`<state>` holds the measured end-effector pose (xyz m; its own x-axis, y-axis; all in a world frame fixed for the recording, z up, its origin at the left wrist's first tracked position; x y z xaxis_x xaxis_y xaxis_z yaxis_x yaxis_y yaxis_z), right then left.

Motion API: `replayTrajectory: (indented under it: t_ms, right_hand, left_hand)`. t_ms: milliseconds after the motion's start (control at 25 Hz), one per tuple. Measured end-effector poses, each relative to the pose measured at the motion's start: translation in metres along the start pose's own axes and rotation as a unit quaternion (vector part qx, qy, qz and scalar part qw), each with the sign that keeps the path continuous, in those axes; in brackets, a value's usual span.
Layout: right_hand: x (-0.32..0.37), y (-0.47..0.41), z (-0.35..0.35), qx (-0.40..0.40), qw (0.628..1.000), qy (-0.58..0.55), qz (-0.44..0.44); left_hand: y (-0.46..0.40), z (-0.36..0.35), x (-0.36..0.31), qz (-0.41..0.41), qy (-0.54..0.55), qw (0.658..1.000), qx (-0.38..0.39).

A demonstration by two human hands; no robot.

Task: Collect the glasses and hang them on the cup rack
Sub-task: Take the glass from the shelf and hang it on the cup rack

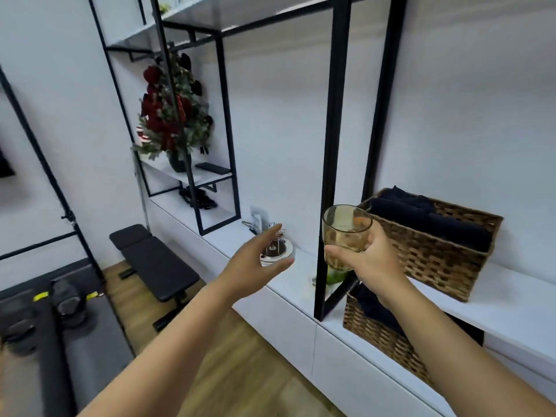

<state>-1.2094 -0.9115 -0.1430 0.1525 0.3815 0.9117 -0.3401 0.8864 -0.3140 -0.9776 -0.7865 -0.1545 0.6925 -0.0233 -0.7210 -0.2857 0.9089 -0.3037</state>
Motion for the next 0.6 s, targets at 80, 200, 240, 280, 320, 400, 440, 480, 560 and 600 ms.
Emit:
replayTrajectory:
  t_ms: [80,200,240,280,320,400,440,480,560,600]
  right_hand:
    - [-0.002,-0.002,-0.003,0.002,1.000,-0.006,-0.010]
    - [0.013,-0.020,-0.076,0.007,1.000,-0.009,-0.020]
    - [0.017,-0.026,-0.100,0.005,1.000,-0.015,-0.020]
    - [0.020,-0.031,-0.121,0.004,1.000,-0.019,-0.021]
    - [0.021,-0.036,-0.138,0.004,0.999,-0.023,-0.023]
    - [0.022,-0.047,-0.173,0.006,0.999,-0.025,-0.033]
    - [0.021,-0.052,-0.189,0.007,0.999,-0.025,-0.038]
    - [0.022,-0.057,-0.203,0.006,0.999,-0.026,-0.040]
    - [0.024,-0.071,-0.226,0.003,0.999,-0.028,-0.046]
    - [0.025,-0.080,-0.235,0.000,0.998,-0.029,-0.048]
  left_hand:
    - [-0.002,0.011,0.003,-0.002,-0.011,1.000,-0.003]
    - [-0.009,0.069,0.051,0.013,-0.013,1.000,-0.013]
    - [-0.016,0.086,0.066,0.013,-0.015,1.000,-0.012]
    - [-0.022,0.099,0.079,0.010,-0.016,1.000,-0.012]
    - [-0.027,0.109,0.089,0.005,-0.016,1.000,-0.011]
    - [-0.040,0.127,0.112,0.000,-0.014,1.000,-0.012]
    - [-0.047,0.134,0.122,-0.002,-0.010,1.000,-0.010]
    - [-0.053,0.141,0.132,-0.002,-0.009,1.000,-0.007]
    - [-0.069,0.151,0.148,-0.004,-0.011,1.000,-0.003]
    - [-0.079,0.156,0.152,-0.009,-0.012,1.000,-0.003]
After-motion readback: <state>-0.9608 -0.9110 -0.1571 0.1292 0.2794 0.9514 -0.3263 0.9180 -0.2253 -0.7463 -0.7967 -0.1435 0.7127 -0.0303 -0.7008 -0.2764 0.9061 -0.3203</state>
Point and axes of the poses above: each hand's wrist, its own y-axis away from the middle knuckle, its own z-axis out of the back of the hand, x = y × z, the point moved 7 cm from there along -y, towards the middle knuckle, and after that the axes turned 1 degree about y, right-handed, at the moved point
